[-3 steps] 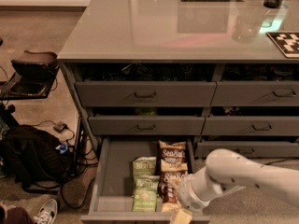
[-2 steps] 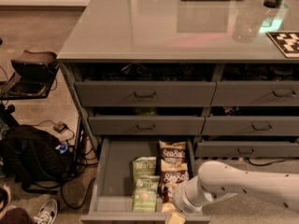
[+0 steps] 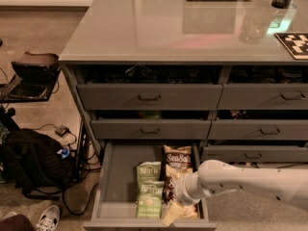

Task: Pick green jalapeno chip bag from bottom drawer and place on counter

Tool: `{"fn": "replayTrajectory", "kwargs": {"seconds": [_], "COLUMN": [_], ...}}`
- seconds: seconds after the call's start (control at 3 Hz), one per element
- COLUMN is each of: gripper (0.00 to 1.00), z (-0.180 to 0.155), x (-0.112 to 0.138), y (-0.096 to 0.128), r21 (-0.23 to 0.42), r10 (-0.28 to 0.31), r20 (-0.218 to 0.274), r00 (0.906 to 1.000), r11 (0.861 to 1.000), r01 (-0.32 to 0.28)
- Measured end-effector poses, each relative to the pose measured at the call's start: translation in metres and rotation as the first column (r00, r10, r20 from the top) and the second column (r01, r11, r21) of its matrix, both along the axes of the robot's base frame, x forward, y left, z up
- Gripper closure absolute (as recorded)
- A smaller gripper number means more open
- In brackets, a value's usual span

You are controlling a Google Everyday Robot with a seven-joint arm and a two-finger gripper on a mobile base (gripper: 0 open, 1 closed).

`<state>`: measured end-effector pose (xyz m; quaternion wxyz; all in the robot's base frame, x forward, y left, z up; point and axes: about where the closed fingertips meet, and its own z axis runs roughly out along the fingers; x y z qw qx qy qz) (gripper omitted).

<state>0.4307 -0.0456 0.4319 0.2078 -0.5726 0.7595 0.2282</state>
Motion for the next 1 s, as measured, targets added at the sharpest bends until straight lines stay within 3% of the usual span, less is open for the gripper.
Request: {"fn": "replayTrajectory", "kwargs": {"seconds": [0.67,1.0], "gripper": [0.0,0.0], "z": [-0.005,-0.027], "x": [0.005,0.027], "y": [-0.001,-0.003], "r21": [0.017,0.078], "r10": [-0.025,-0.055], "r20": [0.012,0.05], "r00": [0.9996,0.9972], "r11": [1.0,0.996], "r01": [0.024,0.051]}}
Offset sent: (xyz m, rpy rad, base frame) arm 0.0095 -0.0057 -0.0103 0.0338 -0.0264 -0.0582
